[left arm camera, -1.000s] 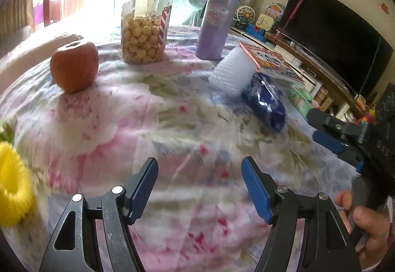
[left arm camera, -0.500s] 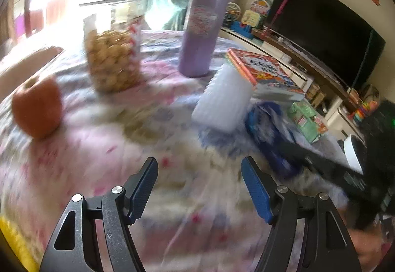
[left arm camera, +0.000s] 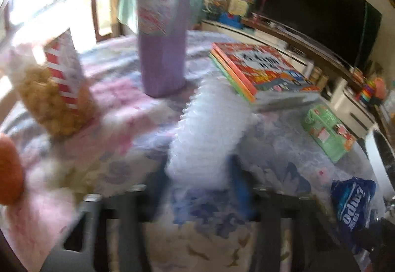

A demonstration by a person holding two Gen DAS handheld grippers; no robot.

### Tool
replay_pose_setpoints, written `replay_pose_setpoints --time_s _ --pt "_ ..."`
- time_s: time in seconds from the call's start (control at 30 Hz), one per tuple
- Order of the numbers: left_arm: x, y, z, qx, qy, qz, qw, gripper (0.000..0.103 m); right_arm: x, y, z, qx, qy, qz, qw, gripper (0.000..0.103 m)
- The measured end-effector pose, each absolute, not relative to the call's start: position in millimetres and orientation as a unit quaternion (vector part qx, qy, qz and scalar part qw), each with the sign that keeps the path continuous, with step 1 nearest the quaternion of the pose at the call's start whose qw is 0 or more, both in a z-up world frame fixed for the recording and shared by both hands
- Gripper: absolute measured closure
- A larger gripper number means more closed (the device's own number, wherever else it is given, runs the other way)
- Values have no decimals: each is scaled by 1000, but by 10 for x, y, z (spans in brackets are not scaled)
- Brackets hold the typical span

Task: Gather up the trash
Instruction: 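Grasp the white mesh fruit net with the left tool while the right tool grasps the blue plastic bag, then carry the mesh net and blue bag over the trash bin with both tools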

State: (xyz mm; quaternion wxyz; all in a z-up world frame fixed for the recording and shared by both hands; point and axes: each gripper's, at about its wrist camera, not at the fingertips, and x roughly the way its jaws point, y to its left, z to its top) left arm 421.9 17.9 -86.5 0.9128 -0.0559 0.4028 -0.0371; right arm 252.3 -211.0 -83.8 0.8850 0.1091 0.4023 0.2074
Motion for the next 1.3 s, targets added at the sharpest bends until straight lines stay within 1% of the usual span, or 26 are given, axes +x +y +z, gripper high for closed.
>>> replay_pose_setpoints --time_s 0.03,0.13,0.37,0.43,0.6,0.7,0.73,0.87,1.03,1.17,1.2,1.23,1.3 --pt "4212 174 -863 -55 399 -37 915 75 2516 -2117 -823 110 399 206 887 70" --pt "4109 160 -804 -68 394 -53 915 80 2539 -2125 -822 112 400 204 887 70" --pt "3288 59 -694 -105 386 -80 913 81 2539 -2144 -839 118 403 211 882 70" --pt "3029 30 -716 -116 389 -82 910 81 2547 -2148 -848 122 405 213 881 67" --pt "2637 23 -741 -139 401 -70 903 81 2540 -2098 -841 111 407 211 882 65" --pt "2472 29 -725 -149 406 -61 899 81 2539 -2102 -831 115 410 218 878 65" --pt "2398 5 -685 -151 406 -60 900 81 2536 -2117 -825 120 411 219 877 68" --pt "2211 -83 -572 -154 408 -65 898 81 2395 -2176 -692 118 404 241 874 70" --pt "2138 -237 -570 -147 417 -75 894 80 2129 -2351 -476 71 395 245 882 70" --pt "2181 -332 -681 -145 428 -69 889 79 2062 -2510 -554 40 413 217 884 70" --pt "2188 -345 -693 -143 427 -65 890 79 2070 -2543 -598 43 417 212 883 70" --pt "2187 -364 -698 -139 425 -59 892 77 2081 -2569 -634 49 419 208 882 66" --pt "2189 -387 -699 -142 420 -54 895 76 2109 -2615 -702 65 419 198 884 66"
